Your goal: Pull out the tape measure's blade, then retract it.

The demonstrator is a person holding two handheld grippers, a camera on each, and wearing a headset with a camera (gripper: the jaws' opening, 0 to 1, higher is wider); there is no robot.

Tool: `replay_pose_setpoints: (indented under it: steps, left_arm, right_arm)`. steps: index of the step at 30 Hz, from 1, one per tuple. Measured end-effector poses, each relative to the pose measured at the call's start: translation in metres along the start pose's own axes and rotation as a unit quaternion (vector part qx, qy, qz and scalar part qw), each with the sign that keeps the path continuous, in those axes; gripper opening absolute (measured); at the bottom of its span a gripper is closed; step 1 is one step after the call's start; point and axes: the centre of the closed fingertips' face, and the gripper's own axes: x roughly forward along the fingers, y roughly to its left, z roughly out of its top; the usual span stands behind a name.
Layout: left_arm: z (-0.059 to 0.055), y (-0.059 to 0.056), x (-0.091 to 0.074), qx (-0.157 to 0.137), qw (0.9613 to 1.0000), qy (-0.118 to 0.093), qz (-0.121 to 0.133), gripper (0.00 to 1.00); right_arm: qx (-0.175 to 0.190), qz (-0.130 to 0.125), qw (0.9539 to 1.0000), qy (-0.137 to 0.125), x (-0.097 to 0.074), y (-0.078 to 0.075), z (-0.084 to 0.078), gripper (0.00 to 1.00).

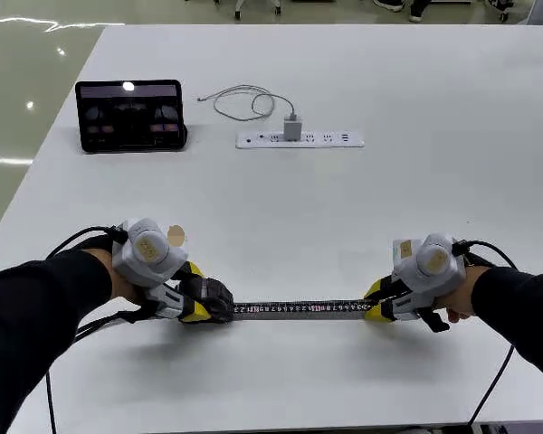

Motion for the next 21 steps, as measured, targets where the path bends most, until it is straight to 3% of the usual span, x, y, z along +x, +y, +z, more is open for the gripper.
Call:
replay_pose_setpoints:
  steps: [11,19,21]
  left_arm:
    - [0.0000,0.0003,0.0004,0.000,1.0000,-0.002,-0.001,0.31]
    - [-0.0002,0.0010,0.0003,0.001,1.0000,-0.002,-0.001,0.31]
    - [-0.0002,0.0010,0.0004,0.003,1.0000,-0.003,-0.001,0.31]
  right_arm:
    - [0.013,0.004,0.9999,-0.003,0.0002,-0.0019,0.0006,0.11]
    - [0.008,0.011,0.9998,0.011,0.0010,-0.0019,0.0014,0.11]
    - [-0.019,0.008,0.9995,0.023,0.0015,-0.0020,0.0013,0.12]
